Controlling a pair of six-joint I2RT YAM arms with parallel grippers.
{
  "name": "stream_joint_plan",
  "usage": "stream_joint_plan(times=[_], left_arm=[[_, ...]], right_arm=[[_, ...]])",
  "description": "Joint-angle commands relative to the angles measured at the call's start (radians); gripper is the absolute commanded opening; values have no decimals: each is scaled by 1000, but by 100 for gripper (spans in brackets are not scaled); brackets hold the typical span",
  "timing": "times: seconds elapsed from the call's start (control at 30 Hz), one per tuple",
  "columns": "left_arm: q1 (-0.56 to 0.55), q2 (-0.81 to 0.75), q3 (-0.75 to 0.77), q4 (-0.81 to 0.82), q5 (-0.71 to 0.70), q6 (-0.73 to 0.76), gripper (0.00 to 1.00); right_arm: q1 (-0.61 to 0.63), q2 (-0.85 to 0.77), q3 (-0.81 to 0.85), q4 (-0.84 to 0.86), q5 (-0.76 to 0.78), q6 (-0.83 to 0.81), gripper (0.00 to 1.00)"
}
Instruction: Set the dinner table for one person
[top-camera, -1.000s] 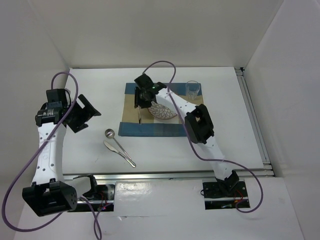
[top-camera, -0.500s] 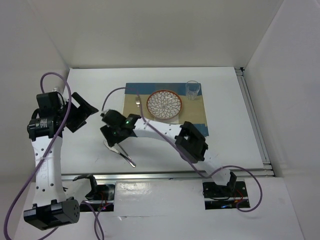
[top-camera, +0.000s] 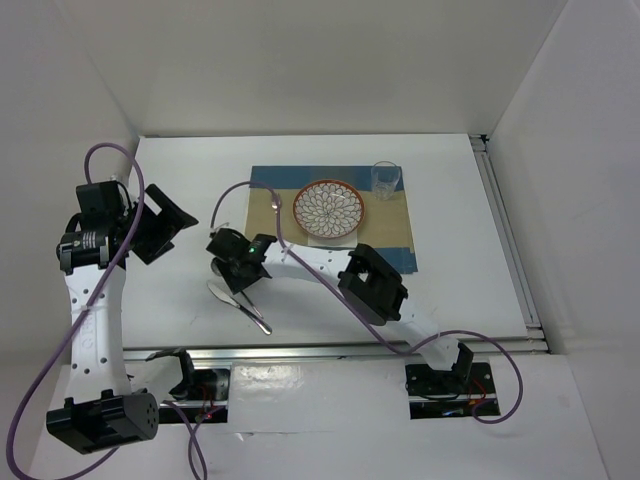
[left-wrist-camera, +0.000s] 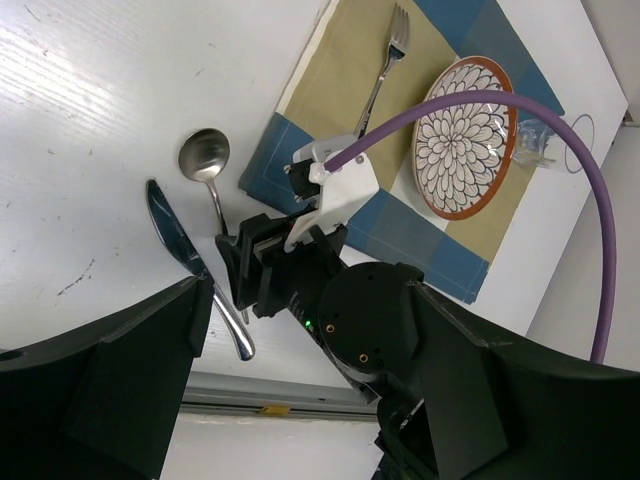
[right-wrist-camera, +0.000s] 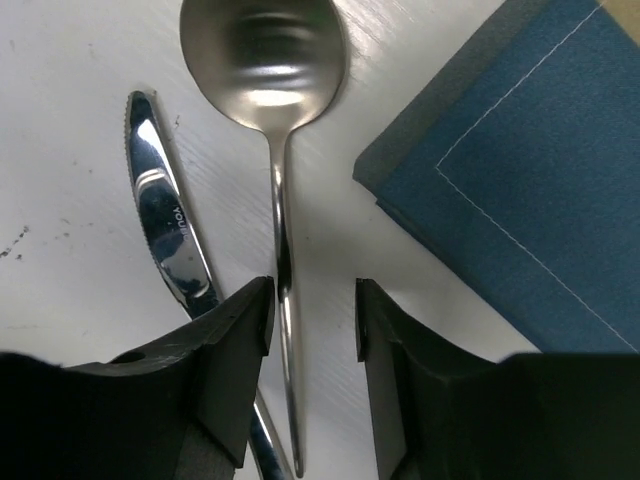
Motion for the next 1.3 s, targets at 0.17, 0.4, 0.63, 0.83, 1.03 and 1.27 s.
stream_joint_plan(times=[0.17, 0.4, 0.63, 0.83, 1.03, 1.27], left_arm=[[4, -3, 23, 13, 20, -1, 94], [4, -3, 23, 22, 55, -1, 94], [4, 15, 43, 22, 58, -1, 94], [-5, 15, 32, 22, 67, -1, 94], [-14, 15, 32, 31, 31, -1, 94], [-14, 34, 32, 31, 46, 18, 94]], right_arm=[[5, 23, 23, -64, 105, 5, 17], [-5, -101, 162, -116, 73, -22, 0], [-46, -362, -57, -97, 113, -13, 0], [-219, -688, -487, -171, 288, 217, 0], [-469, -897, -781, -116, 246, 202, 0], [-679, -818, -853, 40, 171, 46, 0]])
